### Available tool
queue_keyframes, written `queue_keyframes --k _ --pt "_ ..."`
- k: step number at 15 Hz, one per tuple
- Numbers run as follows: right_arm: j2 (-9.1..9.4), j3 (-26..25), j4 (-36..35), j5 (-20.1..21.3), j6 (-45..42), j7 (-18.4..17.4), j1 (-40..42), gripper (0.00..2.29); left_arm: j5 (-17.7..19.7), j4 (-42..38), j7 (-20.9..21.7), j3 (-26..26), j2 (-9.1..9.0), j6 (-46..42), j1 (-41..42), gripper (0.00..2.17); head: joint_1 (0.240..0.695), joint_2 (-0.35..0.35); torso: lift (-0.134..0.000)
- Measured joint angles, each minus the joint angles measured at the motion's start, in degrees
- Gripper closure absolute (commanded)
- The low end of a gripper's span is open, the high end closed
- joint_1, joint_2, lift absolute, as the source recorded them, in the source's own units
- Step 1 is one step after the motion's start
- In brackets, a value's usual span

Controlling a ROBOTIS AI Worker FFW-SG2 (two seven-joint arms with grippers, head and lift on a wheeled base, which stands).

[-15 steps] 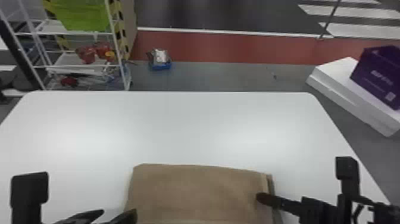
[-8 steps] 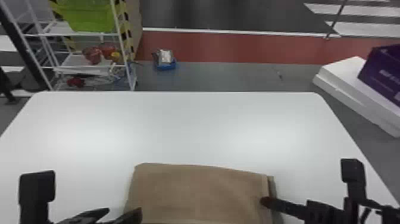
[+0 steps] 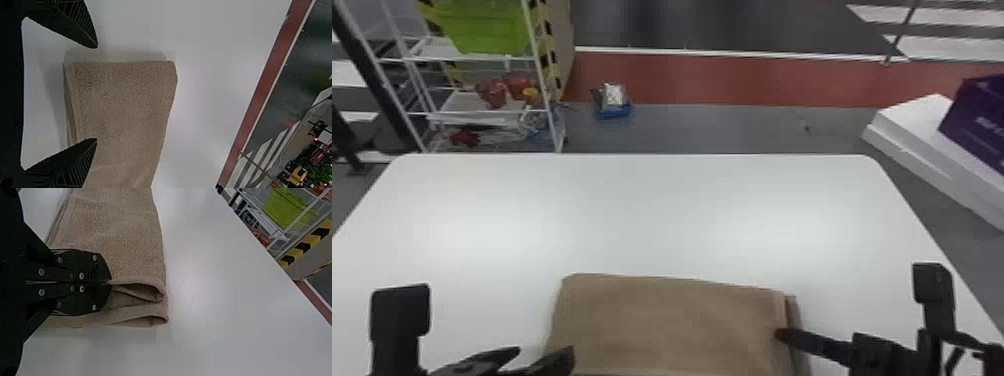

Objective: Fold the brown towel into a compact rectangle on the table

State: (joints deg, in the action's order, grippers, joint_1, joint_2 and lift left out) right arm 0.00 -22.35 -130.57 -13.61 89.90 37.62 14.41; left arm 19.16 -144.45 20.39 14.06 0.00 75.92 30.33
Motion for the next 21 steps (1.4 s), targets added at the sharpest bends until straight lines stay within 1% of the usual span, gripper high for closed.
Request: queue_keyframes --k 4,8,11,14,16,17,18,19,20,21 --pt "0.0 -1.3 -4.1 -2.5 0.1 0.0 0.8 1.3 0.0 -0.3 -0.1 -0.2 0.0 0.1 0.0 0.03 0.695 -0.046 -0.123" --pt "0.0 -4.5 -7.1 -5.4 0.1 0.1 1.9 1.3 -0.1 -0.6 -0.3 -0.5 0.0 0.3 0.0 0.03 0.695 -0.068 -0.123" --pt "0.0 -6.6 -7.0 -6.2 0.1 1.5 2.9 1.3 -0.1 -0.6 -0.3 -0.7 0.0 0.4 0.0 0.03 0.695 -0.087 -0.123" --pt "0.0 -8.2 -7.3 -8.0 0.1 1.6 4.3 1.3 -0.1 -0.7 -0.2 -0.8 0.0 0.5 0.1 0.03 0.695 -0.098 -0.123" --pt "0.0 -9.0 -5.3 -7.6 0.1 1.4 4.3 1.28 -0.1 -0.9 0.0 -0.8 0.0 0.4 0.4 0.03 0.695 -0.113 -0.123" --pt "0.0 -9.0 -3.6 -6.7 0.1 1.2 3.8 1.04 -0.1 -1.0 -0.1 -0.9 0.0 0.4 0.5 0.03 0.695 -0.13 -0.123" --pt "0.0 -8.9 -2.3 -5.8 0.1 0.9 3.3 0.52 -0.1 -1.0 -0.1 -1.1 0.0 0.3 0.5 0.03 0.695 -0.138 -0.123" --pt "0.0 -8.6 -1.3 -4.4 0.1 0.6 2.7 0.07 -0.1 -1.1 -0.2 -1.4 0.0 0.3 0.6 0.03 0.695 -0.147 -0.123" --pt "0.0 -8.3 -0.7 -3.3 0.1 0.4 2.2 0.0 -0.1 -1.2 -0.2 -1.4 0.0 0.3 0.6 0.03 0.695 -0.155 -0.123" --pt "0.0 -8.1 -0.3 -2.4 0.1 0.4 1.9 0.0 -0.1 -1.2 -0.1 -1.4 0.0 0.3 0.6 0.03 0.695 -0.16 -0.123"
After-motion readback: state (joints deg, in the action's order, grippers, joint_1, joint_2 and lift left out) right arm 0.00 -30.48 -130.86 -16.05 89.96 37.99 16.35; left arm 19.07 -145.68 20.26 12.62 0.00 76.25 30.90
